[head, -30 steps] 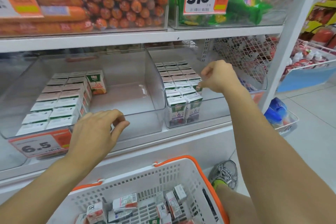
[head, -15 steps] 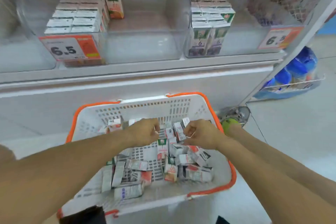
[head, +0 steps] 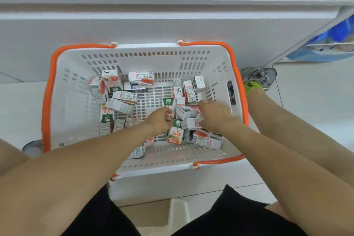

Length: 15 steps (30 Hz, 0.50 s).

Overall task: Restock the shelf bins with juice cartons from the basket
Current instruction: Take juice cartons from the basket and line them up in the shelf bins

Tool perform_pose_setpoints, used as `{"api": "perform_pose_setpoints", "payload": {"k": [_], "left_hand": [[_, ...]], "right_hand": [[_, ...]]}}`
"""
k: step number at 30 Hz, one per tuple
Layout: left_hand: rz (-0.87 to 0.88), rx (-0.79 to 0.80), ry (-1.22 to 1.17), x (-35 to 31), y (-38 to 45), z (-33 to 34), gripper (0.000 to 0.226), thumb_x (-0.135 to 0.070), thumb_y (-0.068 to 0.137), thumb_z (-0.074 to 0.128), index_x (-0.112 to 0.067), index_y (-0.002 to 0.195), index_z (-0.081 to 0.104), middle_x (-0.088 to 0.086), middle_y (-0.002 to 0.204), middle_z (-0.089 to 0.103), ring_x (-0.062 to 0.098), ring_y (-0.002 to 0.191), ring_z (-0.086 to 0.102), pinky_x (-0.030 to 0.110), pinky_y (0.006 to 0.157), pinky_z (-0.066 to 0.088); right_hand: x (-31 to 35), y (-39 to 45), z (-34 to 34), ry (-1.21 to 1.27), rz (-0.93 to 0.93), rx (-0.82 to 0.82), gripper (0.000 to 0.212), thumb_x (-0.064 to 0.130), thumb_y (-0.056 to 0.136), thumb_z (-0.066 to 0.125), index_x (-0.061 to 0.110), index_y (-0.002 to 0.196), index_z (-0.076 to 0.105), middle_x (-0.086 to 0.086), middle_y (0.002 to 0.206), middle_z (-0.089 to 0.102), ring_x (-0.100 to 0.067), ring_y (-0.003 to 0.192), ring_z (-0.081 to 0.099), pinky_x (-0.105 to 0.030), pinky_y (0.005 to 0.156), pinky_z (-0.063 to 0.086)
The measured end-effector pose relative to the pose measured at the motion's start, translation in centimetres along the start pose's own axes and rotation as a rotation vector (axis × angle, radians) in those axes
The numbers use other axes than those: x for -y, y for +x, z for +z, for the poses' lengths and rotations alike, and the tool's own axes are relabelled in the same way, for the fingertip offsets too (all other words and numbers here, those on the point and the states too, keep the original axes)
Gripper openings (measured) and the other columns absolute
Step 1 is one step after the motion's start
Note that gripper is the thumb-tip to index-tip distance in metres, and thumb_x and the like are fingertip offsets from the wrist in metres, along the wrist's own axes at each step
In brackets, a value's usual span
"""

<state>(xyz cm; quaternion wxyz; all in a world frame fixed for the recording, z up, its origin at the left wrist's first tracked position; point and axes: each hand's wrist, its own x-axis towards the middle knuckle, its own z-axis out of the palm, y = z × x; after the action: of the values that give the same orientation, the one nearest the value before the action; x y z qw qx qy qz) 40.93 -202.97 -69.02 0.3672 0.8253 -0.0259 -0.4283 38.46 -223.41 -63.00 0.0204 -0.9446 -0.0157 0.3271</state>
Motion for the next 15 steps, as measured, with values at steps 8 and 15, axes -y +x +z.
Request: {"api": "perform_pose_setpoints", "payload": {"k": [8,15], "left_hand": [[0.037,-0.017,0.118,-0.1,1.1,1.8,0.039,-0.026,0.088,0.071,-0.007,0.122,0.063,0.011,0.118,0.062,0.022,0.099,0.057,0.027,0.083,0.043],[-0.065,-0.106,0.084,0.4,0.5,1.5,0.037,-0.019,0.076,0.084,-0.004,0.104,0.064,0.012,0.112,0.065,0.027,0.105,0.062,0.031,0.087,0.051]], "right_hand": [[-1.5,-1.3,-4.5,0.864,0.104,0.08,0.056,0.019,0.073,0.087,0.017,0.116,0.051,0.005,0.103,0.053,-0.021,0.084,0.06,-0.039,0.078,0.056],[-1.1,-2.4,-4.7,1.118,0.163,0.153,0.073,0.001,0.075,0.083,0.019,0.132,0.041,-0.005,0.124,0.046,-0.014,0.095,0.055,-0.03,0.076,0.057]]}}
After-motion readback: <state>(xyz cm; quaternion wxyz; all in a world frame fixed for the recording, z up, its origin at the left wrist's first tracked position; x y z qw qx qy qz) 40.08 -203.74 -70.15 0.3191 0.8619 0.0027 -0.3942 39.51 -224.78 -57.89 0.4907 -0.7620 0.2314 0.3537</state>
